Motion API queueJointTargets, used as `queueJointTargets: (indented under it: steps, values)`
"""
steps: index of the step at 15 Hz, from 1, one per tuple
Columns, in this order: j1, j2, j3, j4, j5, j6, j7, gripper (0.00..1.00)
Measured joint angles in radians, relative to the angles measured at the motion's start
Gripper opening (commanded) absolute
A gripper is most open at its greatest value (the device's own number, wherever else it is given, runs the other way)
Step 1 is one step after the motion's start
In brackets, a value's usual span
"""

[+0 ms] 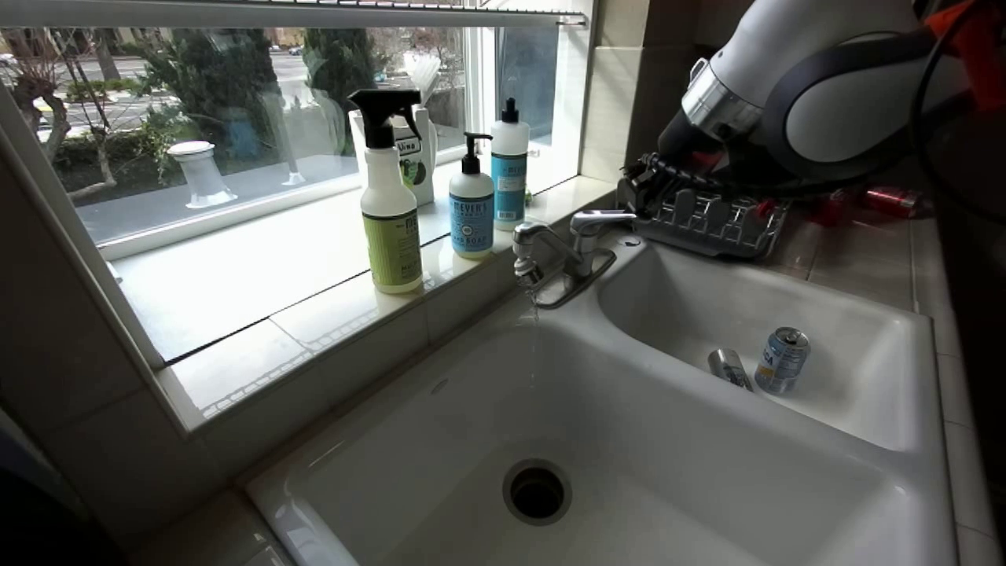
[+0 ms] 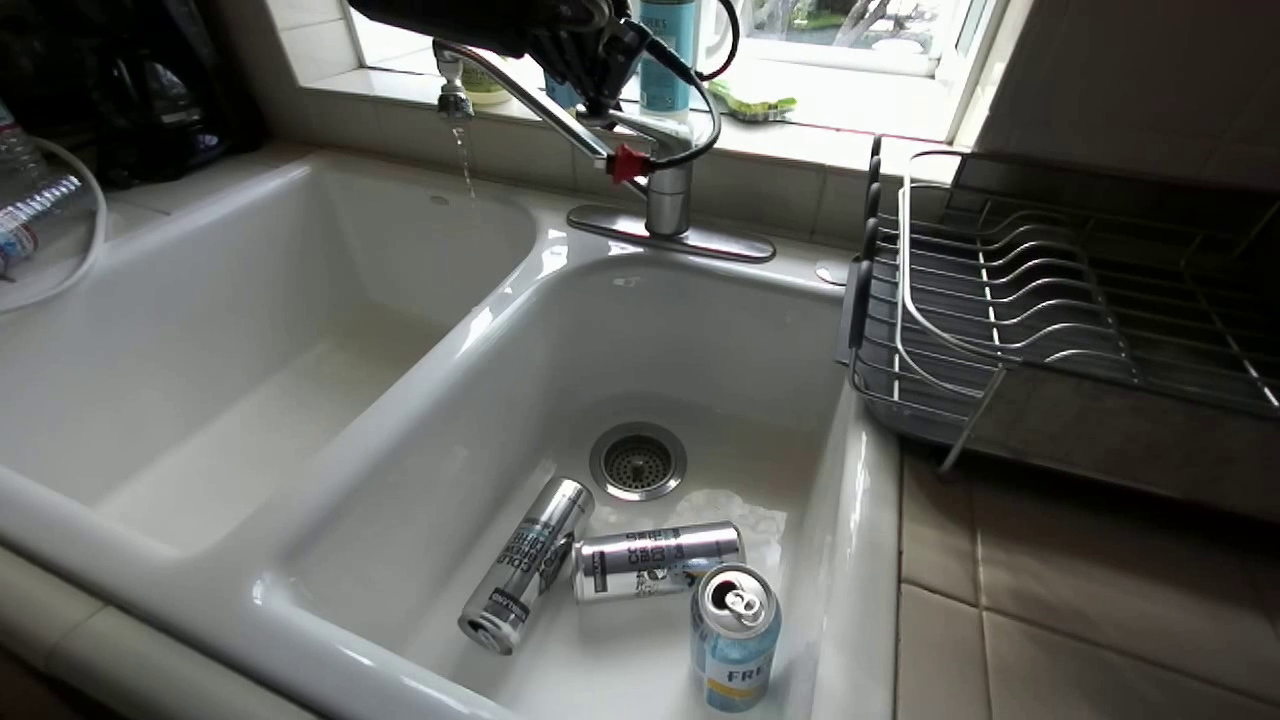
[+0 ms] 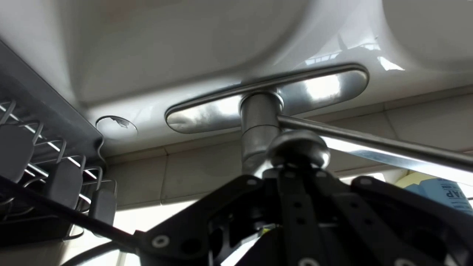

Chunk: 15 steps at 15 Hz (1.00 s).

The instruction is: Close the tap

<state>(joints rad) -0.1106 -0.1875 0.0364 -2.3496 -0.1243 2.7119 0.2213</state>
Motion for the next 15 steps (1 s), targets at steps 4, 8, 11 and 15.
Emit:
queueJointTargets:
  steps: [4, 8, 11, 15]
  values:
    - [0.006, 0.0, -0.009, -0.004, 0.031, -0.006, -0.023, 0.0]
    - [0.012, 0.001, -0.016, -0.004, 0.045, -0.008, -0.037, 0.0]
    - [0.012, 0.001, -0.019, -0.003, 0.049, -0.012, -0.038, 0.0]
    - [0.017, 0.001, -0.023, -0.002, 0.063, -0.012, -0.049, 0.0]
